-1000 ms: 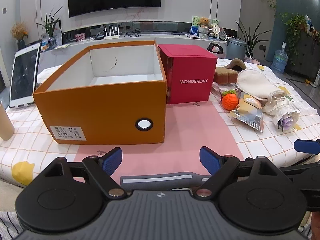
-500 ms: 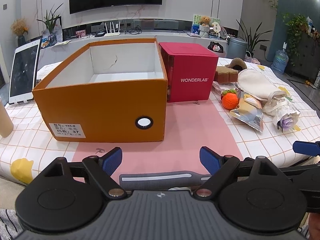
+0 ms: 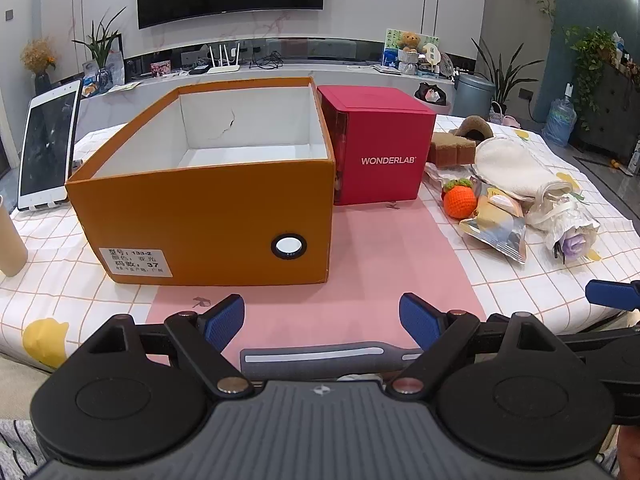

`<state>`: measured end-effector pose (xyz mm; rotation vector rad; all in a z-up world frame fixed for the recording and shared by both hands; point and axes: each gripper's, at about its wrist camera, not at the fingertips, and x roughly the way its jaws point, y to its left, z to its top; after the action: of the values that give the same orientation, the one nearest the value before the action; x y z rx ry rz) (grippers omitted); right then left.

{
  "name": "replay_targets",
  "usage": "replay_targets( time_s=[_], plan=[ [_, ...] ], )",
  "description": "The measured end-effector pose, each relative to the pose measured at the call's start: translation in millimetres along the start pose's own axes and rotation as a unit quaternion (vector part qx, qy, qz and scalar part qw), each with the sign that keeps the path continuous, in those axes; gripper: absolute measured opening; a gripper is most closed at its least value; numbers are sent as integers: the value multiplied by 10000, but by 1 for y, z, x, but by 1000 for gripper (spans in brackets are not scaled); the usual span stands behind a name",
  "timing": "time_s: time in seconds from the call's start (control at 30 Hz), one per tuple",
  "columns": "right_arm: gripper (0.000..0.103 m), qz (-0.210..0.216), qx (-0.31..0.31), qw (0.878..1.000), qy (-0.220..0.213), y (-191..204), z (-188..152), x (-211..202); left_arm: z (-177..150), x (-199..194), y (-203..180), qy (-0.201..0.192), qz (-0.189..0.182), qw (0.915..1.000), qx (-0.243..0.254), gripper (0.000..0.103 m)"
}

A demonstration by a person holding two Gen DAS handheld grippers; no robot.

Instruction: Organize soft objects

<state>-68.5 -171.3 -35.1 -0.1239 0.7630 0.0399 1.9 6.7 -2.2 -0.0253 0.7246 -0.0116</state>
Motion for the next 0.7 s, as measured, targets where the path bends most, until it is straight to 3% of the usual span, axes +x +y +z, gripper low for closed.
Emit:
replay_targets(
  time_s=[0.7],
  plan=[
    [97, -5, -54, 10000, 37, 2, -1, 2, -1, 2, -2, 5, 5, 10000, 75, 102]
  ],
)
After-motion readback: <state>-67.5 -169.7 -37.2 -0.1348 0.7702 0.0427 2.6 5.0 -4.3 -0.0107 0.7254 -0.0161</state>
